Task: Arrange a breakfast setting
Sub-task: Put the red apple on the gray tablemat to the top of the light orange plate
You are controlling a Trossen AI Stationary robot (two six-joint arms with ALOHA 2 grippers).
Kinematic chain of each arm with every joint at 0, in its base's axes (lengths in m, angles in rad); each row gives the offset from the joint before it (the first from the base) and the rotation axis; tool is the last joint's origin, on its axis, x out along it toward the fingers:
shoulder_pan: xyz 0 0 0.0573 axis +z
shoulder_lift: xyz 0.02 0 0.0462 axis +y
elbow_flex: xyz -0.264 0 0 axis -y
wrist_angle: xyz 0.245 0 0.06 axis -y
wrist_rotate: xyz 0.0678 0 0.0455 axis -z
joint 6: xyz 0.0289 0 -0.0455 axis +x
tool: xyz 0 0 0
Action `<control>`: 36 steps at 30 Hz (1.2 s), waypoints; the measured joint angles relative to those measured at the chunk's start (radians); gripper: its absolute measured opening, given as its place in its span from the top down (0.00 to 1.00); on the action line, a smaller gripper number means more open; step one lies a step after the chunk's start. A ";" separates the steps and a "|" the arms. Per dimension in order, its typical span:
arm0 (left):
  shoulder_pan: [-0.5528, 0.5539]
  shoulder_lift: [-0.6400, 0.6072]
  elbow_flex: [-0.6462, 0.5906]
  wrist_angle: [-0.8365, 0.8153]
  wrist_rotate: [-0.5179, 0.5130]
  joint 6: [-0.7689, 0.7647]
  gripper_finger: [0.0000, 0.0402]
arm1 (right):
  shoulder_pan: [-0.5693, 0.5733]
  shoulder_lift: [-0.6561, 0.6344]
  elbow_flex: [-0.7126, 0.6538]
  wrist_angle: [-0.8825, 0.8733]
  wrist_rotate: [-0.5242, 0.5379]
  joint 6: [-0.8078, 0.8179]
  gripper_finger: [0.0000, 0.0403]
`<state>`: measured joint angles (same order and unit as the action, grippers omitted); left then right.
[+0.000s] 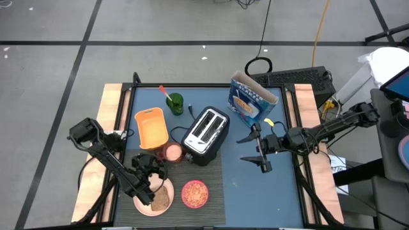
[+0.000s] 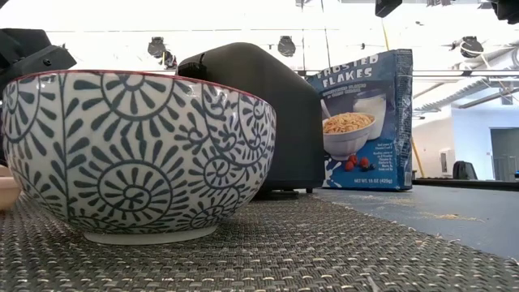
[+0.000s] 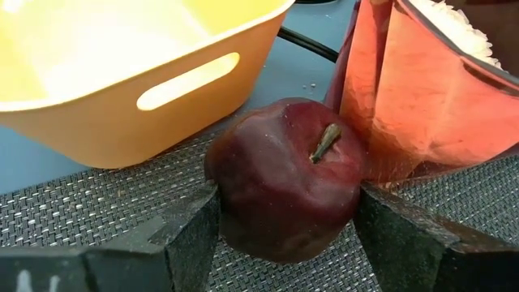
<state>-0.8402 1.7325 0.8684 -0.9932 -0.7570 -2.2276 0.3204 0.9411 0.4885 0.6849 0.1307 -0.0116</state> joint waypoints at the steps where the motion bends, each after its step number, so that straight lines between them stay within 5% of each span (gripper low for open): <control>1: 0.000 0.000 0.000 0.000 0.000 0.000 0.33 | 0.000 0.000 0.000 0.000 0.000 0.000 0.31; 31: 0.002 0.000 -0.001 0.000 0.003 -0.008 0.33 | 0.000 0.000 0.000 0.000 0.000 0.000 0.31; 36: 0.004 0.003 -0.002 0.018 0.032 -0.013 0.28 | 0.000 0.000 0.000 0.000 0.000 0.000 0.31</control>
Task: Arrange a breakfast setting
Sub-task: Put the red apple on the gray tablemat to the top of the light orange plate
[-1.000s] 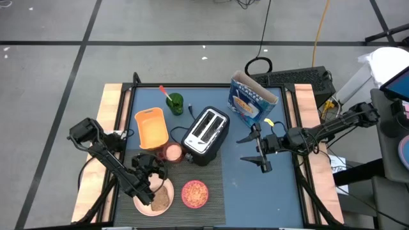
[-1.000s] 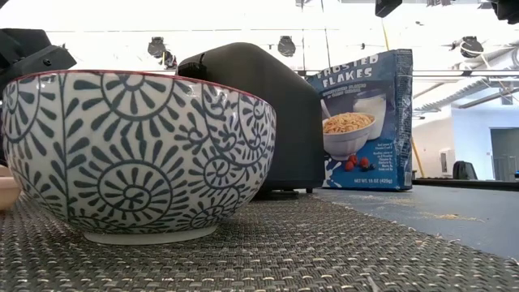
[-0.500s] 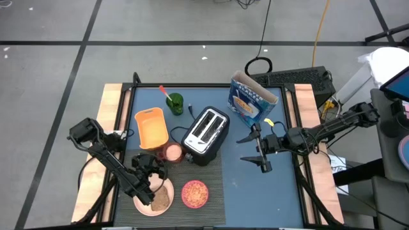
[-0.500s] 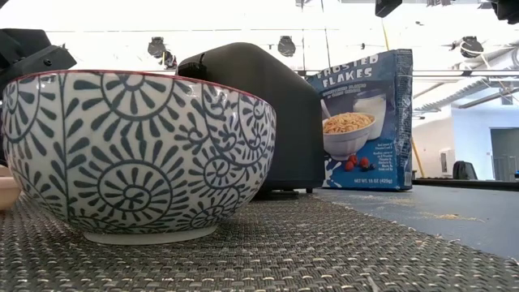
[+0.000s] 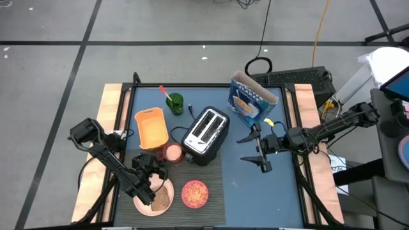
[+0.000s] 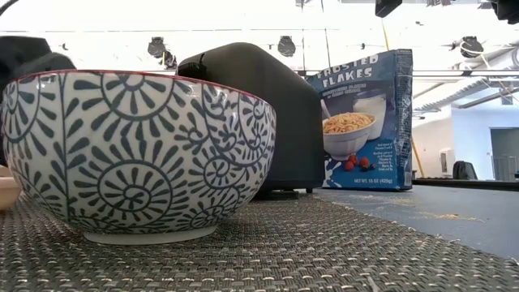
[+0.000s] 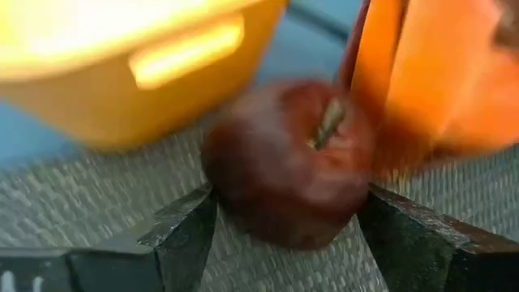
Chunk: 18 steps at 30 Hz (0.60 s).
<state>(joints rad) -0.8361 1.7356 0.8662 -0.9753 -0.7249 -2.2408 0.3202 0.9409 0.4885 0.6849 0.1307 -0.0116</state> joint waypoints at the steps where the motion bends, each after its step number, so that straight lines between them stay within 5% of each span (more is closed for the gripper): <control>1: 0.001 0.002 -0.001 0.013 0.011 -0.002 0.25 | 0.000 0.000 0.000 0.000 0.000 0.000 0.31; 8: 0.008 0.001 0.000 0.009 0.000 0.007 0.13 | 0.000 0.000 0.000 0.000 0.000 0.000 0.31; 18: 0.005 0.000 0.001 0.003 0.015 0.004 0.12 | 0.000 0.000 0.000 0.000 0.000 0.000 0.31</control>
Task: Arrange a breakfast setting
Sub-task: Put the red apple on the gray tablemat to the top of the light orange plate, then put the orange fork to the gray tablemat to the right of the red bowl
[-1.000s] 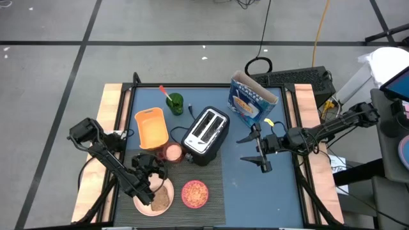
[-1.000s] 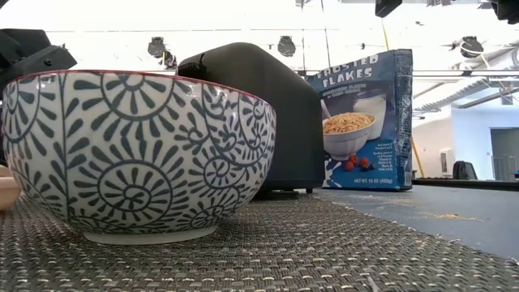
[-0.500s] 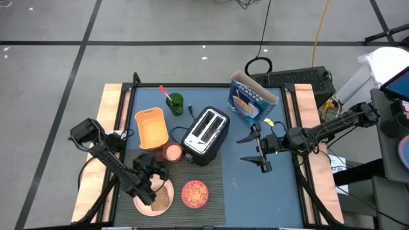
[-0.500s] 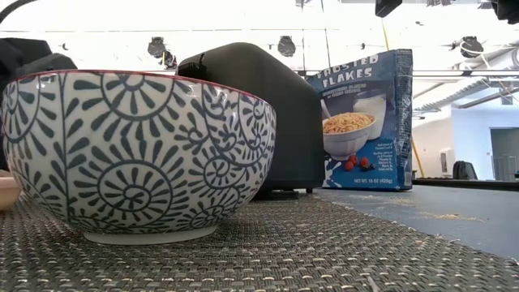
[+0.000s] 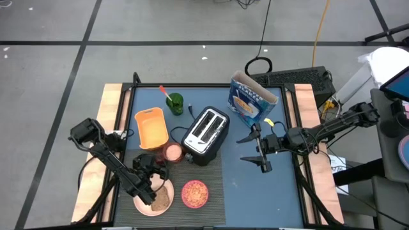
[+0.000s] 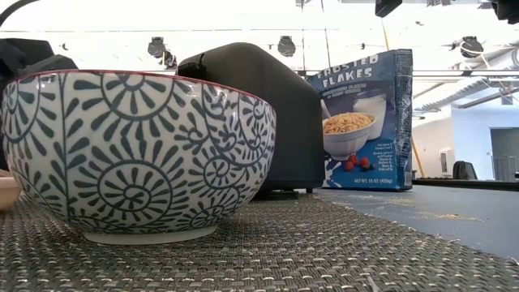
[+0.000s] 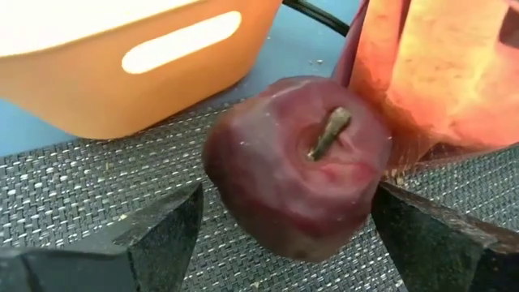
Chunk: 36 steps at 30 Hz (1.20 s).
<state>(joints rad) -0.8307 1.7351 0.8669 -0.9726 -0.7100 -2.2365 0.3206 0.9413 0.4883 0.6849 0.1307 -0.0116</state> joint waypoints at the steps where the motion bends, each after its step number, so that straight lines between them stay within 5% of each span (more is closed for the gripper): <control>1: -0.001 0.000 0.000 -0.001 0.005 0.000 0.12 | 0.000 0.000 0.000 0.000 0.000 0.000 0.31; 17: -0.002 -0.168 0.001 -0.016 0.014 0.086 0.12 | 0.000 0.000 0.000 0.000 0.000 0.000 0.31; 36: 0.038 -0.605 0.001 -0.018 -0.031 0.344 0.12 | 0.000 0.000 0.000 0.000 0.000 0.000 0.31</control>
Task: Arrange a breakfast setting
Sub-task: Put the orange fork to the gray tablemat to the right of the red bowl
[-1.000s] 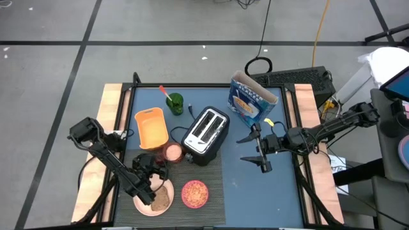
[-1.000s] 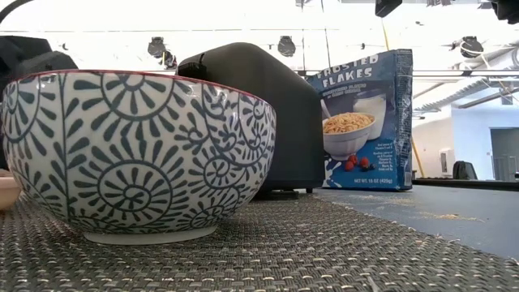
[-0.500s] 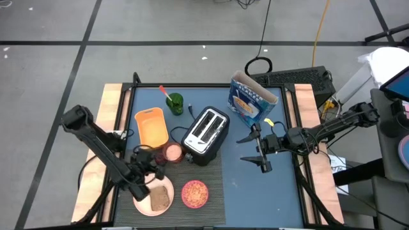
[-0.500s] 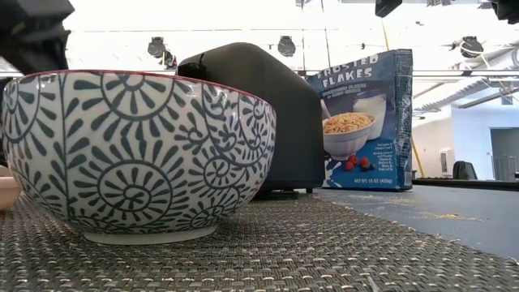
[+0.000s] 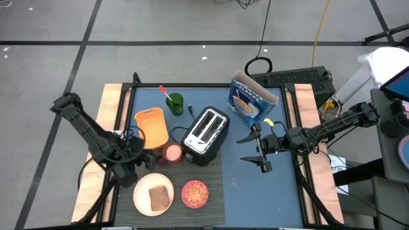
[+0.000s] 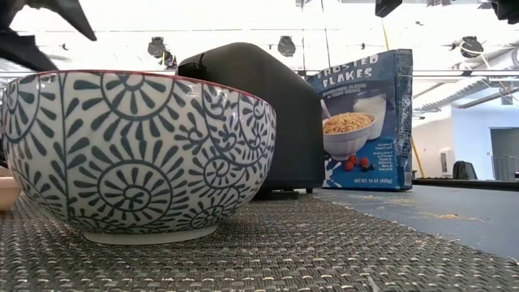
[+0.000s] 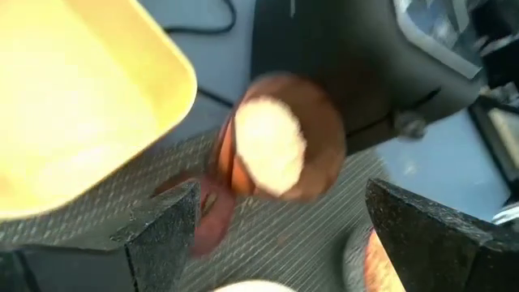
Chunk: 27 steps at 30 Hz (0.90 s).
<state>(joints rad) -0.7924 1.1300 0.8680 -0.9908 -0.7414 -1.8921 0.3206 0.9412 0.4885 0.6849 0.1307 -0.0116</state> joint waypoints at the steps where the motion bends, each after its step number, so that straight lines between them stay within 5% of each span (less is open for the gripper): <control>1: 0.008 -0.016 0.000 0.000 -0.013 0.011 0.12 | 0.000 0.000 0.000 0.000 0.000 0.000 0.31; 13: 0.204 -0.091 0.000 0.001 -0.128 0.179 0.12 | 0.000 0.000 0.000 0.000 0.000 0.037 0.31; 22: 0.500 -0.090 0.000 0.003 -0.130 0.357 0.12 | 0.000 0.000 0.000 0.000 0.004 0.036 0.31; 27: 0.696 -0.090 0.000 0.107 -0.120 0.614 0.12 | 0.000 0.000 0.000 0.000 0.004 0.034 0.31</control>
<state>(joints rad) -0.0961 1.0397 0.8684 -0.8837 -0.8609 -1.2780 0.3202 0.9411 0.4885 0.6849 0.1345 0.0227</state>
